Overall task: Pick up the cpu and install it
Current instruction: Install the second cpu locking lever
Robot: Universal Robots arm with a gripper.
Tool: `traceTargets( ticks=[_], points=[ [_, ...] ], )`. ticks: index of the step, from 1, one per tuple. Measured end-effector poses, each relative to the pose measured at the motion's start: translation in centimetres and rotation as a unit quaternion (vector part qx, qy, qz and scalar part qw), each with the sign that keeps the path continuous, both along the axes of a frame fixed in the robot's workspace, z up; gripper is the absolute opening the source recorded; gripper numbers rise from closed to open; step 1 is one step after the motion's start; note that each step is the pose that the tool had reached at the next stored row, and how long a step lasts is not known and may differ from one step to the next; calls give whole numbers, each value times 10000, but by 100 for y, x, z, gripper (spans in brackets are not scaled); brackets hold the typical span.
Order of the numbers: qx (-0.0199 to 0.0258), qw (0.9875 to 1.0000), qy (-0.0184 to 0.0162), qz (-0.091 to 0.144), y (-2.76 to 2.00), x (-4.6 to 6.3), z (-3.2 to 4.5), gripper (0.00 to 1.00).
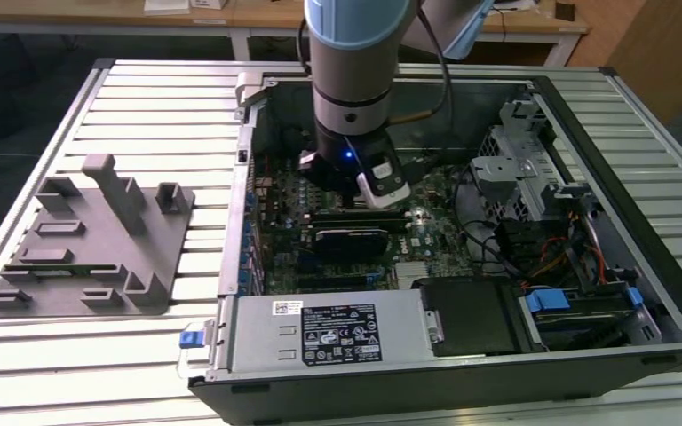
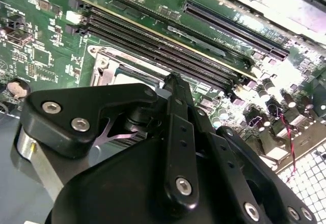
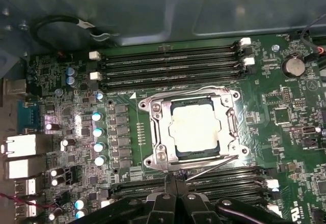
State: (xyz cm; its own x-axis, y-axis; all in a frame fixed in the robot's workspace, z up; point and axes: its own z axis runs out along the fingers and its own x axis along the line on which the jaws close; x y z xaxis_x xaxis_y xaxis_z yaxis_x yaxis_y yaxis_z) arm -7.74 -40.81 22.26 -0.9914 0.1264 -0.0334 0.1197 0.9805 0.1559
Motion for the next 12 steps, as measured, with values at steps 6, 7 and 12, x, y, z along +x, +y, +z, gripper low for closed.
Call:
traceTargets(
  ticks=[6, 7, 12],
  points=[
    [11, 10000, 0, 0, -37, -20, -16, 11],
    [14, 10000, 0, 0, -42, -21, -20, 11],
    [71, 10000, 0, 1, -67, -26, -51, 11]
  ],
)
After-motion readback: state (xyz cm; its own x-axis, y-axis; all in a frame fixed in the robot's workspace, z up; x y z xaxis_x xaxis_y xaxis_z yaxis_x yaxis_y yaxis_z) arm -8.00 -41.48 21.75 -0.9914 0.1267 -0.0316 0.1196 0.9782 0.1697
